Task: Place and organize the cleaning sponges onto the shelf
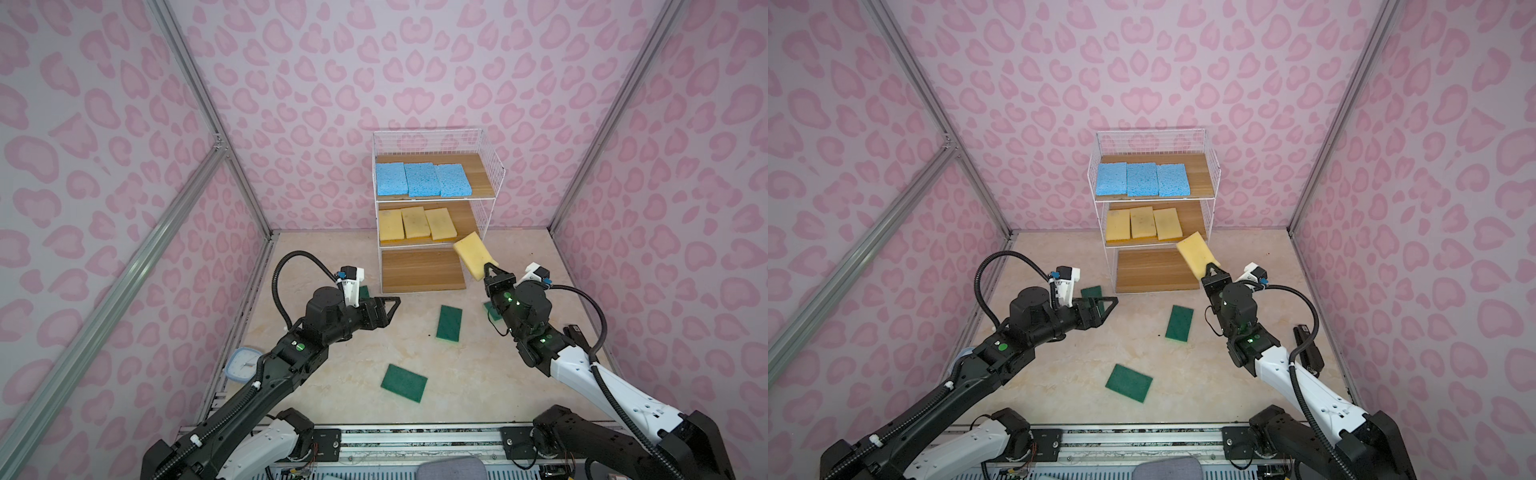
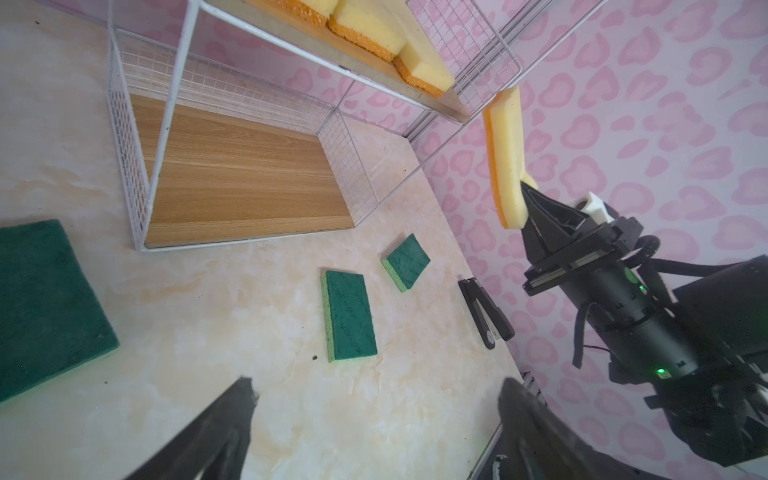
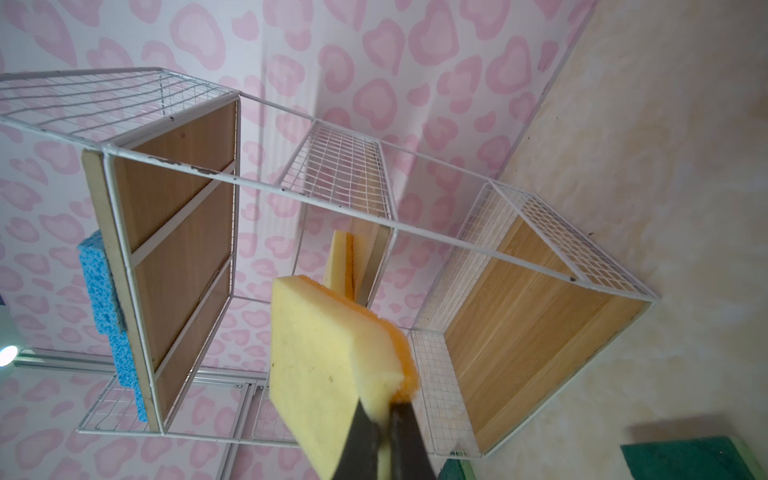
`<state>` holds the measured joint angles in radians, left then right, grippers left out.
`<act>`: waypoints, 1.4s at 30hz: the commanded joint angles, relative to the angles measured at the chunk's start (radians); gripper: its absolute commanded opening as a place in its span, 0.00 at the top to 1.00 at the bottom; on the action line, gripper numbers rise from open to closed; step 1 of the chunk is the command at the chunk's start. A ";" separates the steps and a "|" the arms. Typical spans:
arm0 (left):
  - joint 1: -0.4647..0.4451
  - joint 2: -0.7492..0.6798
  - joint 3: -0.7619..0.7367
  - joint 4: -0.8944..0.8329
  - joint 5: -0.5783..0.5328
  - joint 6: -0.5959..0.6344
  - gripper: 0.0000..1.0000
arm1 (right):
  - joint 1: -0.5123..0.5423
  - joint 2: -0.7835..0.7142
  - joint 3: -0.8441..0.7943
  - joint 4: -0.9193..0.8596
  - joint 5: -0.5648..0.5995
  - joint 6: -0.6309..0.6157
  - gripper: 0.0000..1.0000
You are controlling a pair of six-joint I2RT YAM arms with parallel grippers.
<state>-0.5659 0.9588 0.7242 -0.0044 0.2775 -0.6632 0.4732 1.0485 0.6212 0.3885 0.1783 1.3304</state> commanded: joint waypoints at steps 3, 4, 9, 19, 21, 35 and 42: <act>-0.008 0.037 0.012 0.188 0.014 -0.068 0.03 | 0.000 0.015 -0.021 0.071 -0.271 0.051 1.00; -0.012 0.048 0.016 0.233 0.014 -0.082 0.03 | 0.001 0.020 -0.018 0.073 -0.311 0.051 1.00; -0.043 0.116 0.062 0.296 0.000 -0.105 0.02 | 0.030 0.039 -0.023 0.120 -0.404 0.053 1.00; -0.118 0.262 0.161 0.344 -0.059 -0.123 0.06 | 0.098 0.043 -0.017 0.170 -0.421 0.053 0.98; -0.119 0.278 0.175 0.345 -0.066 -0.122 0.08 | 0.097 0.041 -0.028 0.196 -0.425 0.065 0.98; -0.119 0.388 0.260 0.353 -0.084 -0.177 0.70 | 0.093 -0.011 -0.058 0.198 -0.468 0.047 0.82; -0.020 0.357 0.270 0.274 0.061 -0.257 0.86 | 0.038 -0.051 0.077 -0.143 -0.569 -0.259 0.24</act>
<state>-0.6258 1.3293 0.9802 0.2905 0.2493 -0.8612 0.5266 1.0027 0.6456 0.4164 -0.3241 1.2591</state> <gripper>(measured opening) 0.144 0.751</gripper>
